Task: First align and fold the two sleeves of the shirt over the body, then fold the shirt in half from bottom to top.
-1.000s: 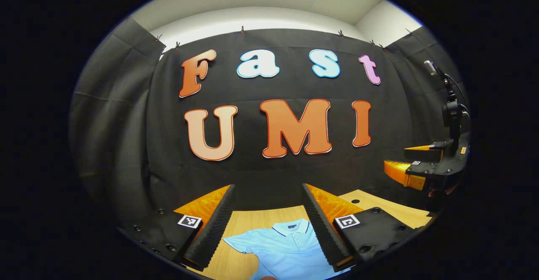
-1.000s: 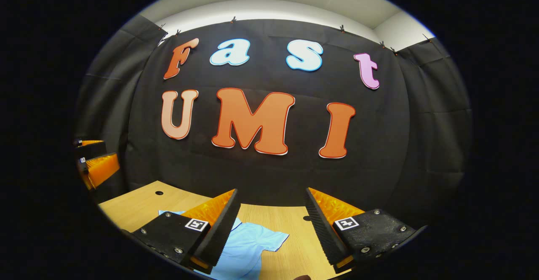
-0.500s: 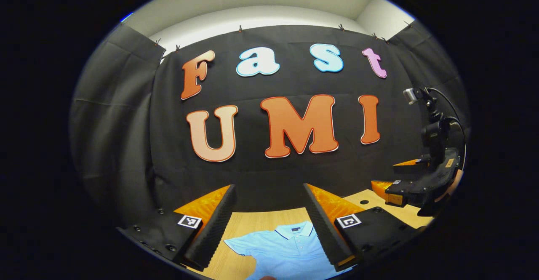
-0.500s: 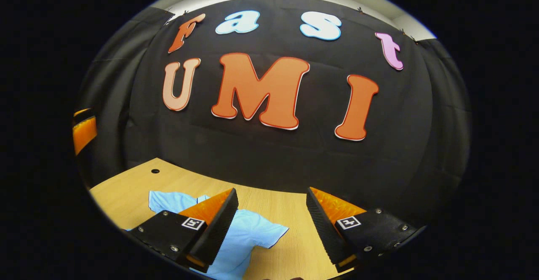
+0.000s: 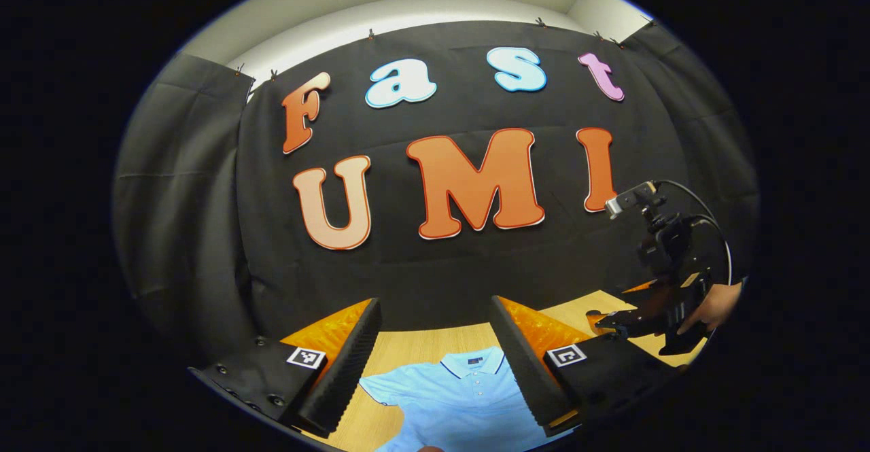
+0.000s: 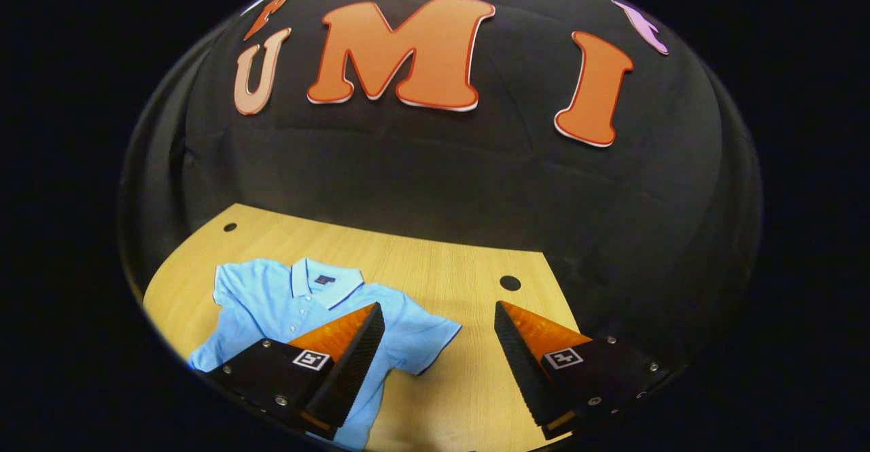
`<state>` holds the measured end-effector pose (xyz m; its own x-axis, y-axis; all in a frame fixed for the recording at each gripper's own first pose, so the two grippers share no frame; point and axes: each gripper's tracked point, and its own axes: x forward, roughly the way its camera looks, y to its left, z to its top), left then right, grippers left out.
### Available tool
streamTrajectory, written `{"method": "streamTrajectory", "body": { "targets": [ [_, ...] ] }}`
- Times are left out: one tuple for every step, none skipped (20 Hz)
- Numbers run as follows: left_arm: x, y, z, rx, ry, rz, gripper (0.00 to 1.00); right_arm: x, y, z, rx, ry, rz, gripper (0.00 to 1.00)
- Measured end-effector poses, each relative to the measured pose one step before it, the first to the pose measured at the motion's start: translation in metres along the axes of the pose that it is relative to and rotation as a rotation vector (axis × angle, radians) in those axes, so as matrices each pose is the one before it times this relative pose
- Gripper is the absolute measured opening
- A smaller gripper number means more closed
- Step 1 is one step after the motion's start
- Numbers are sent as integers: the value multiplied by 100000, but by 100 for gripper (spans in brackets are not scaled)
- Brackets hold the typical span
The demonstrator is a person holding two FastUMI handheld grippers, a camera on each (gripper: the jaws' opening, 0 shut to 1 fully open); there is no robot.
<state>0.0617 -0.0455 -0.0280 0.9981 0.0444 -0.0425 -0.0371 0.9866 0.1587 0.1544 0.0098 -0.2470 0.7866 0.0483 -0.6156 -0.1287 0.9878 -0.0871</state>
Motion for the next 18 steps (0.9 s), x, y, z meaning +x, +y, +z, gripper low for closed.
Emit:
{"method": "streamTrajectory", "body": {
  "targets": [
    [-41,-443,-322,701,1356,76,100,606,239,-784,328,3613,1148,99],
    [-183,-264,-446,665,1398,416,100,657,77,-678,1268,3271,934,98],
    [-82,-132,-307,338,1328,841,100,877,-25,-600,1465,2998,680,98],
    [-177,-64,-324,-93,1067,732,100,956,50,-871,992,3923,558,98],
    [-176,15,-284,-106,1077,1022,100,835,-54,-869,411,3645,106,98],
    [-68,104,-485,35,1293,1130,100,932,-84,-672,-49,3149,-176,98],
    [-59,194,-258,193,1278,1129,100,833,-50,-636,184,3037,340,98],
    [-23,258,-359,167,1097,1400,100,652,61,-298,484,2377,197,98],
    [-56,328,-193,-65,1161,1351,100,713,52,-278,962,1997,185,98],
    [32,329,-387,-272,1149,1311,100,724,-44,-350,1263,2525,-200,98],
    [71,237,-315,-466,1401,828,100,608,-312,-579,1358,3254,-704,98],
    [31,-15,-493,-438,1518,419,100,727,-105,-561,863,3088,-508,98],
    [42,170,-327,82,1229,1109,100,740,-32,-560,81,2538,-638,98],
    [14,231,-245,348,1109,599,100,705,-89,-302,-239,2131,-576,98],
    [-36,127,-207,550,1105,832,100,544,53,-176,67,1736,-2,98],
    [27,208,-481,284,1072,882,100,535,359,-128,344,2045,1189,98],
    [55,168,-298,-48,1204,727,100,641,217,-294,672,1907,660,98],
    [69,200,-414,-154,1150,1043,100,637,113,-84,248,1678,117,97]
  ]
}}
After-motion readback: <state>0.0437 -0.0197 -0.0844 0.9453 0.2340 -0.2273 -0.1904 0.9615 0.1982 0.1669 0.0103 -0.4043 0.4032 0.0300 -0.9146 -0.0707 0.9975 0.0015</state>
